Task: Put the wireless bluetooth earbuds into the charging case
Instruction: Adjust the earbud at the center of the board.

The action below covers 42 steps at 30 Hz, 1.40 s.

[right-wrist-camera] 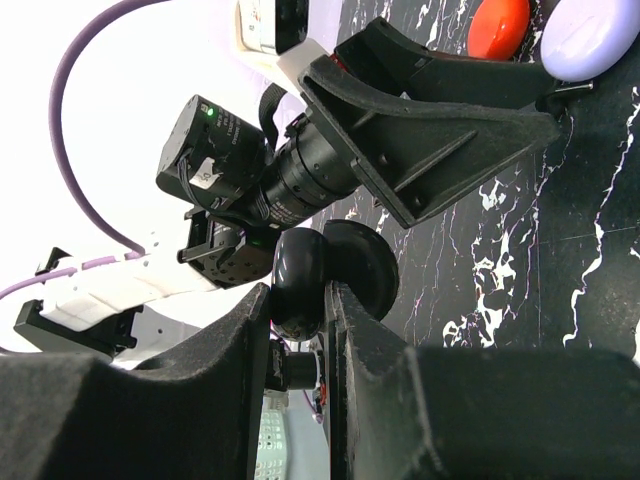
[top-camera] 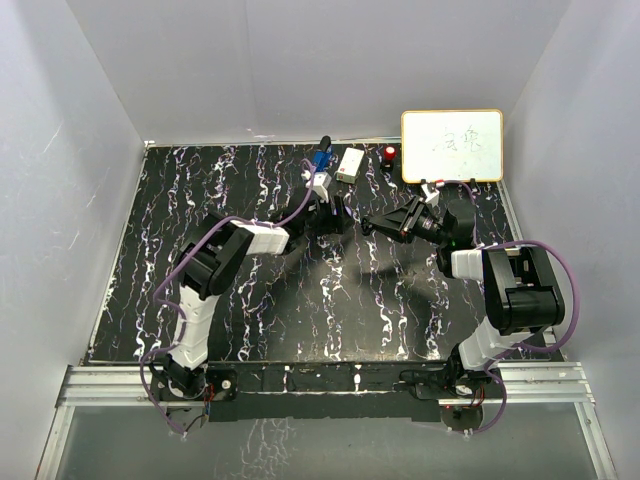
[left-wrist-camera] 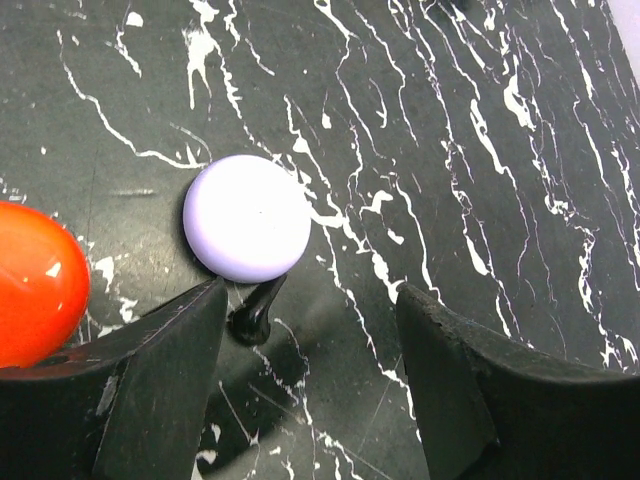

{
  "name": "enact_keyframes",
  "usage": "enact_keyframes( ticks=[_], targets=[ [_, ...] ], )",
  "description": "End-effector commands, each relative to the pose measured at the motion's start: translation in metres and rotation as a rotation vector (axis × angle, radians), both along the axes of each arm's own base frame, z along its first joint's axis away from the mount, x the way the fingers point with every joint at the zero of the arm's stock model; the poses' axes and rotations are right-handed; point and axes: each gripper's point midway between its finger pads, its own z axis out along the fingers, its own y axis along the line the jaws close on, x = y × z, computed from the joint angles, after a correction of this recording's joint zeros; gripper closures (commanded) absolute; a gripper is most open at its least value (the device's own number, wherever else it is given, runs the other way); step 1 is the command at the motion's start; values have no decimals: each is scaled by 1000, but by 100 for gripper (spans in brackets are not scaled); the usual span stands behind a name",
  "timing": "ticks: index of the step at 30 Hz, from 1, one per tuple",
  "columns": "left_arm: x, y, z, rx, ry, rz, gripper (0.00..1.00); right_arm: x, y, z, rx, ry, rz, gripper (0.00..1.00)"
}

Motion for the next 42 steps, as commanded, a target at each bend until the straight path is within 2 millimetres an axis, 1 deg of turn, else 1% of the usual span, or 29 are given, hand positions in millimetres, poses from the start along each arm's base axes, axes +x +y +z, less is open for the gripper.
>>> enact_keyframes(
  ticks=[1, 5, 8, 11, 14, 21, 24, 29, 33, 35, 37, 40, 42],
  targets=[
    [-5, -2, -25, 43, 42, -41, 33, 1, -2, 11, 3, -70, 4, 100],
    [-9, -10, -23, 24, 53, -75, 33, 1, -4, 11, 3, -70, 2, 100],
    [-19, -14, -23, 30, 64, -98, 33, 1, -4, 12, 3, -70, 1, 100],
    [-32, -15, -28, 50, 75, -106, 35, 0, -4, 11, 4, -69, 2, 100],
    [-39, -10, -37, 111, 72, -82, 41, -1, -4, 13, 5, -70, 1, 100],
    [-43, 12, -56, 287, 68, 8, 45, -3, -4, 15, 6, -77, 2, 100],
    [-41, 23, -60, 339, 77, 52, 53, -4, -4, 16, 5, -80, 2, 100],
    [-39, 36, -64, 400, 82, 101, 62, -4, -5, 18, 6, -81, 0, 100],
    [-39, 40, -67, 416, 76, 112, 69, -4, -5, 18, 5, -80, -2, 100],
    [-38, 41, -68, 424, 74, 113, 76, -4, -6, 17, 4, -80, -3, 100],
    [-39, 43, -70, 434, 75, 115, 80, -4, -6, 16, 3, -76, -2, 100],
    [-39, 44, -69, 439, 71, 118, 90, -4, -6, 16, 2, -77, -6, 100],
    [-39, 45, -67, 442, 69, 123, 94, -4, -6, 16, 2, -77, -6, 100]
  ],
)
